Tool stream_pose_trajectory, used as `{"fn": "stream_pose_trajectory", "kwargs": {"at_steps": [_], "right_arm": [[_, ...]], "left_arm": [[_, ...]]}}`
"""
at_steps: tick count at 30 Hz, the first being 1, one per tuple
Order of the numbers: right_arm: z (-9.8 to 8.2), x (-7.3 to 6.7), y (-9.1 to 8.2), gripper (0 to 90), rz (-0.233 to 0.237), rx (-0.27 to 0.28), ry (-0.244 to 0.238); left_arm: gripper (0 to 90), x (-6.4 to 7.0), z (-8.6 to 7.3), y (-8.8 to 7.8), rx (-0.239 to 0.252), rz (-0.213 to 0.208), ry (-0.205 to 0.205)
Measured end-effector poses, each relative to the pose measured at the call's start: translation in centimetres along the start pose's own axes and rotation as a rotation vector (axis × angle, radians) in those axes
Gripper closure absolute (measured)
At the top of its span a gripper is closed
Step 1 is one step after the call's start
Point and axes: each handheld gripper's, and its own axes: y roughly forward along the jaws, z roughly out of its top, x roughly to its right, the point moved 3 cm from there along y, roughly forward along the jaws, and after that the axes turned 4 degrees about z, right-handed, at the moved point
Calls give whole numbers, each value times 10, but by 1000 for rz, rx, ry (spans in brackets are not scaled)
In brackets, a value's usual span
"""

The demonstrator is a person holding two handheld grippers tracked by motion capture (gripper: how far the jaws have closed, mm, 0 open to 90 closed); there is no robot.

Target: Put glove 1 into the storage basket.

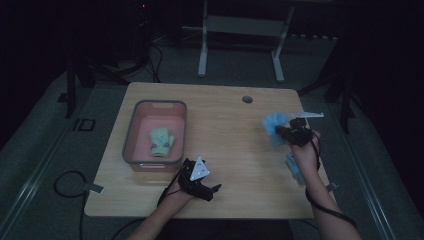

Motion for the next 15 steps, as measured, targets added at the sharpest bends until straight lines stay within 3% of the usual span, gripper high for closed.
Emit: {"fn": "stream_pose_trajectory", "kwargs": {"at_steps": [1,5,6,7,8,10,14,15], "right_arm": [[-5,-15,-3,876,12,2,14],[-18,-42,-2,876,55,1,44],[-18,-42,-2,876,55,1,44],[-25,-54,0,876,82,-3,53],[-25,-54,0,876,82,-3,53],[-34,-74,4,876,107,-14,50],[-42,-89,6,876,104,-1,56],[-48,-95,10,875,107,2,81]], "left_arm": [[9,0,0,0,8,1,-4],[9,1,1,-1,16,8,7],[9,1,1,-2,21,10,8],[9,2,1,-3,30,10,4],[9,2,1,-3,30,10,4],[9,2,1,-3,29,9,-2],[9,2,-1,-3,24,13,-3],[9,3,-1,-3,25,14,-10]]}}
